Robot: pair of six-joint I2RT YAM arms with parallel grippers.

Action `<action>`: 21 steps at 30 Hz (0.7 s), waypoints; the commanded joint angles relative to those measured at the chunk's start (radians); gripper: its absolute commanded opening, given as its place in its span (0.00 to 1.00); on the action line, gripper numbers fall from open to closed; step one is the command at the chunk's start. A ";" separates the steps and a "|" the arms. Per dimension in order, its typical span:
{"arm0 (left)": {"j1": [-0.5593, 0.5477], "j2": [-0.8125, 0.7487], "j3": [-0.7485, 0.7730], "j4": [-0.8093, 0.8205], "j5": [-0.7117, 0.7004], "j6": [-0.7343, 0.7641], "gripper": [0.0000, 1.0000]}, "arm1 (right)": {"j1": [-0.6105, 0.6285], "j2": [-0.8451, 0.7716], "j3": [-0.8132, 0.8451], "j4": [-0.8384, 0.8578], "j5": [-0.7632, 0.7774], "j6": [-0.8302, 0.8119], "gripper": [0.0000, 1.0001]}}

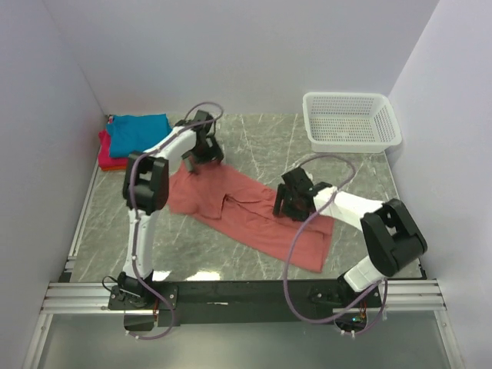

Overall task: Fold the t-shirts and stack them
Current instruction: Fold the tshirt

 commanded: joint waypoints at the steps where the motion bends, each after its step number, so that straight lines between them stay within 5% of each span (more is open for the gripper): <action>1: -0.067 0.211 0.248 0.155 0.174 0.047 0.99 | 0.155 -0.061 -0.130 -0.044 -0.207 -0.018 0.76; 6: -0.093 0.450 0.563 0.257 0.312 0.006 1.00 | 0.401 -0.066 -0.135 0.088 -0.541 -0.051 0.82; 8: -0.093 0.469 0.551 0.358 0.355 -0.064 0.99 | 0.497 -0.040 -0.101 0.143 -0.621 -0.101 0.83; 11: -0.096 0.489 0.497 0.554 0.375 -0.169 0.99 | 0.579 0.023 0.001 0.115 -0.608 -0.179 0.84; 15: -0.100 0.558 0.623 0.574 0.343 -0.226 1.00 | 0.608 0.051 0.084 0.075 -0.543 -0.215 0.84; 21: -0.099 0.483 0.586 0.574 0.222 -0.206 0.99 | 0.607 -0.080 0.071 0.018 -0.387 -0.170 0.84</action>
